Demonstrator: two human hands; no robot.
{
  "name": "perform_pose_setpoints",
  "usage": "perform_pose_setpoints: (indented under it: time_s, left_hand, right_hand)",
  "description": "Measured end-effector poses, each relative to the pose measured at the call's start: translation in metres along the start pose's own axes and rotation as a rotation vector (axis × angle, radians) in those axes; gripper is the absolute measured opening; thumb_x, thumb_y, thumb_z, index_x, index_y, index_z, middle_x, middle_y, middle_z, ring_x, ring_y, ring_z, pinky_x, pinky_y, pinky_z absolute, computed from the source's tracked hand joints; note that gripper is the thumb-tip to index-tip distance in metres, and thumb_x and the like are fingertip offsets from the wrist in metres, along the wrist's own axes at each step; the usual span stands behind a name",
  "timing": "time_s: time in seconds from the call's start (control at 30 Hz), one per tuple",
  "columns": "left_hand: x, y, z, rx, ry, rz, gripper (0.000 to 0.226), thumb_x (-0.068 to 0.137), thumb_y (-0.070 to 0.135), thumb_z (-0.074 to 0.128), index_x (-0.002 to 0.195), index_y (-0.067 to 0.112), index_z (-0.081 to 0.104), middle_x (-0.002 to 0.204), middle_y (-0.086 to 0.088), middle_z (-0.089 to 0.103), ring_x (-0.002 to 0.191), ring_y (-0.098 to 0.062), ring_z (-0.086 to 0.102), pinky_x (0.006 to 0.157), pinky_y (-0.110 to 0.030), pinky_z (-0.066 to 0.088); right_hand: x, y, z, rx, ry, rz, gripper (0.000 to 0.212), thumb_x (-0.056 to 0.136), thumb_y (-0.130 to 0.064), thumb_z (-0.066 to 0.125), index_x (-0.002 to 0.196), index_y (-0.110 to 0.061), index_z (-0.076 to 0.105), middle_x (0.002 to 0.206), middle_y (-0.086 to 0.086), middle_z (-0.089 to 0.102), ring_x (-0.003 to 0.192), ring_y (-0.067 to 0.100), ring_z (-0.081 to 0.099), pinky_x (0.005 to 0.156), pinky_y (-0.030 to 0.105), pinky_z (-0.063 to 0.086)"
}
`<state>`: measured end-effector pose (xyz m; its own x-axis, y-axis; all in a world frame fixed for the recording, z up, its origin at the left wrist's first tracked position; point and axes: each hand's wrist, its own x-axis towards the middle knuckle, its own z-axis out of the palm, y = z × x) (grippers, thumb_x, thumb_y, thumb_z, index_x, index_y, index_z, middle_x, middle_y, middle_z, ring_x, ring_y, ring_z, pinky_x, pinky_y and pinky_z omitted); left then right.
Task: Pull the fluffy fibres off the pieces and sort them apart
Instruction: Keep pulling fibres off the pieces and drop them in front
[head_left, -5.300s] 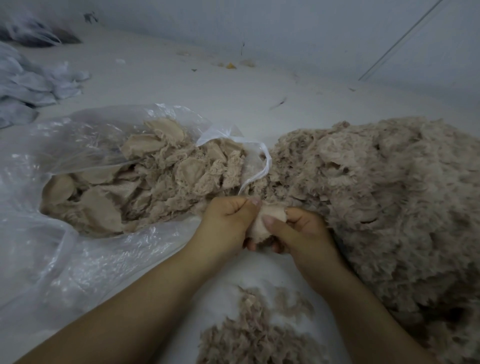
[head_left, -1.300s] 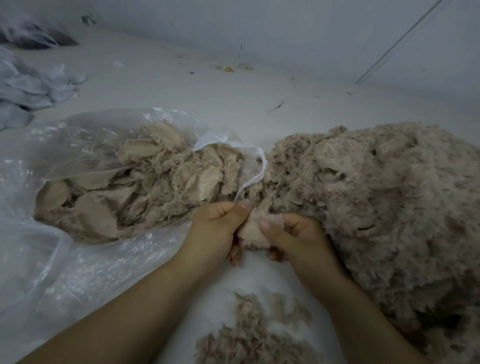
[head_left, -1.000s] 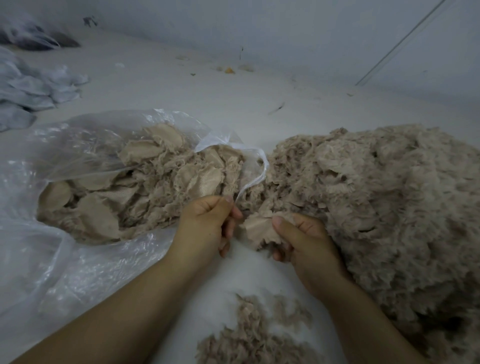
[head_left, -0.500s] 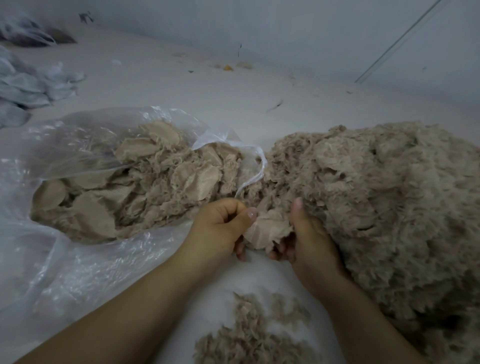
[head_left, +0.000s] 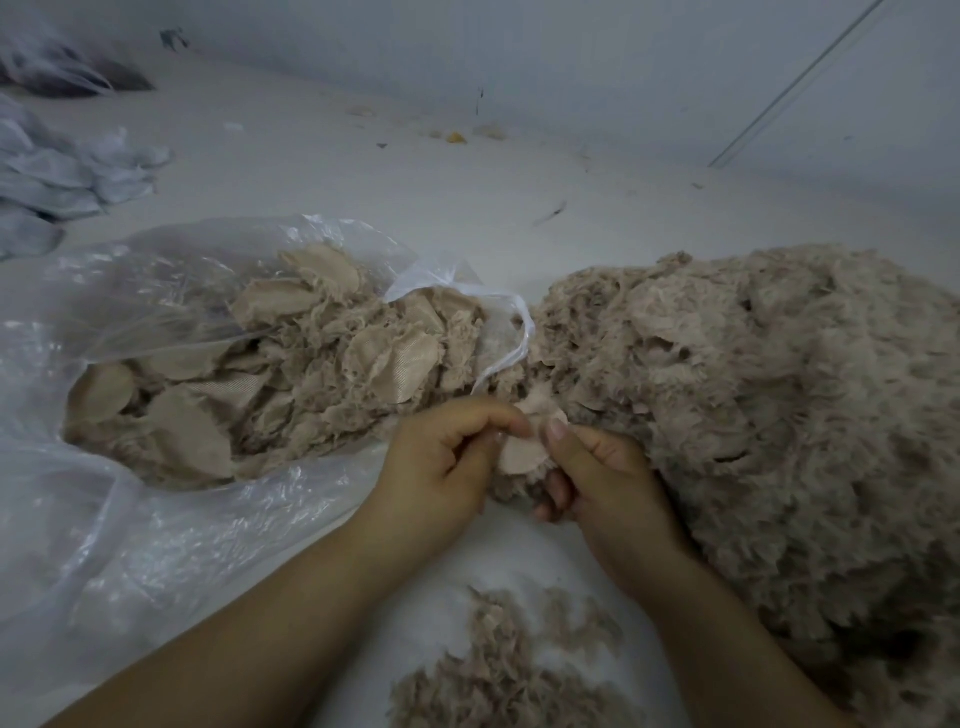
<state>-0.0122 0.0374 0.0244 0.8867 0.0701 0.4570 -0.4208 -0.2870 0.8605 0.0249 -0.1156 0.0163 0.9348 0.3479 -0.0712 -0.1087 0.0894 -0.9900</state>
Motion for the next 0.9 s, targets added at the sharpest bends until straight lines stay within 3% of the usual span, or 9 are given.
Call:
perform_pose_setpoints:
  time_s: [0.07, 0.13, 0.27, 0.37, 0.47, 0.63, 0.77, 0.83, 0.9]
  left_hand:
    - [0.000, 0.000, -0.002, 0.201, -0.031, 0.082, 0.026, 0.088, -0.005, 0.050, 0.094, 0.007, 0.072, 0.086, 0.009, 0.067, 0.070, 0.007, 0.060, 0.066, -0.008, 0.045]
    - [0.002, 0.003, -0.004, 0.373, -0.032, 0.163, 0.032, 0.085, -0.008, 0.047, 0.101, 0.003, 0.073, 0.094, -0.001, 0.070, 0.085, 0.001, 0.062, 0.075, -0.011, 0.047]
    - [0.015, 0.008, -0.024, 0.714, 0.153, 0.333, 0.039, 0.084, 0.004, 0.039, 0.107, -0.002, 0.070, 0.091, -0.015, 0.067, 0.076, -0.030, 0.063, 0.060, -0.033, 0.052]
    - [0.030, 0.006, -0.043, 0.962, 0.216, 0.178, 0.029, 0.077, -0.006, 0.058, 0.104, -0.002, 0.069, 0.096, -0.021, 0.062, 0.066, -0.037, 0.060, 0.053, -0.031, 0.043]
    - [0.034, -0.001, -0.049, 1.153, 0.054, -0.038, 0.013, 0.071, -0.007, 0.063, 0.083, -0.002, 0.061, 0.097, -0.026, 0.050, 0.053, -0.026, 0.037, 0.046, -0.029, 0.029]
    - [0.032, -0.011, -0.052, 1.237, 0.112, -0.141, 0.013, 0.075, -0.001, 0.054, 0.088, 0.000, 0.058, 0.098, -0.022, 0.042, 0.062, -0.024, 0.024, 0.050, -0.032, 0.023]
    - [0.025, 0.000, -0.047, 1.153, 0.239, 0.019, 0.011, 0.077, 0.006, 0.053, 0.082, 0.002, 0.062, 0.088, -0.019, 0.043, 0.064, -0.025, 0.033, 0.049, -0.027, 0.021]
    - [0.019, 0.004, -0.039, 1.091, 0.207, 0.142, 0.020, 0.080, 0.016, 0.047, 0.076, 0.003, 0.062, 0.084, -0.016, 0.046, 0.064, -0.028, 0.043, 0.047, -0.026, 0.024]
    - [0.014, 0.005, -0.024, 0.979, 0.078, 0.126, 0.029, 0.084, 0.034, 0.050, 0.076, 0.010, 0.065, 0.084, -0.008, 0.050, 0.068, -0.027, 0.051, 0.046, -0.028, 0.034]
  right_hand:
    - [0.001, 0.000, 0.001, 0.023, 0.005, 0.008, 0.039, 0.100, -0.026, 0.048, 0.071, -0.019, 0.074, 0.047, -0.001, 0.044, 0.046, 0.013, 0.044, 0.048, 0.024, 0.046]
    - [0.001, -0.001, 0.002, 0.057, 0.009, 0.017, 0.044, 0.101, -0.023, 0.046, 0.067, -0.018, 0.073, 0.046, -0.001, 0.044, 0.045, 0.011, 0.042, 0.046, 0.023, 0.046]
    - [0.001, -0.004, 0.001, 0.082, 0.014, 0.021, 0.050, 0.101, -0.022, 0.042, 0.060, -0.013, 0.068, 0.045, 0.000, 0.043, 0.042, 0.012, 0.044, 0.045, 0.021, 0.045]
    - [-0.001, -0.002, 0.001, 0.009, 0.002, 0.004, 0.048, 0.102, -0.022, 0.042, 0.065, -0.015, 0.072, 0.048, -0.002, 0.045, 0.046, 0.010, 0.047, 0.050, 0.021, 0.048]
    - [-0.002, 0.000, 0.002, -0.045, 0.006, -0.008, 0.045, 0.102, -0.021, 0.044, 0.068, -0.016, 0.074, 0.049, -0.004, 0.044, 0.048, 0.007, 0.046, 0.052, 0.021, 0.049]
    - [-0.002, -0.002, 0.003, -0.028, 0.073, 0.021, 0.044, 0.102, -0.021, 0.044, 0.071, -0.016, 0.074, 0.049, -0.004, 0.043, 0.047, 0.009, 0.046, 0.048, 0.019, 0.046]
    - [0.001, -0.002, 0.004, 0.025, 0.118, 0.035, 0.042, 0.103, -0.022, 0.042, 0.068, -0.015, 0.064, 0.049, -0.002, 0.040, 0.045, 0.009, 0.040, 0.046, 0.022, 0.045]
    - [0.001, -0.001, 0.004, 0.018, 0.110, 0.026, 0.041, 0.103, -0.021, 0.042, 0.068, -0.016, 0.063, 0.050, -0.001, 0.040, 0.046, 0.010, 0.039, 0.046, 0.022, 0.045]
    - [0.001, -0.001, 0.004, 0.009, 0.084, 0.006, 0.042, 0.103, -0.019, 0.042, 0.068, -0.020, 0.065, 0.050, -0.001, 0.040, 0.046, 0.010, 0.040, 0.046, 0.022, 0.045]
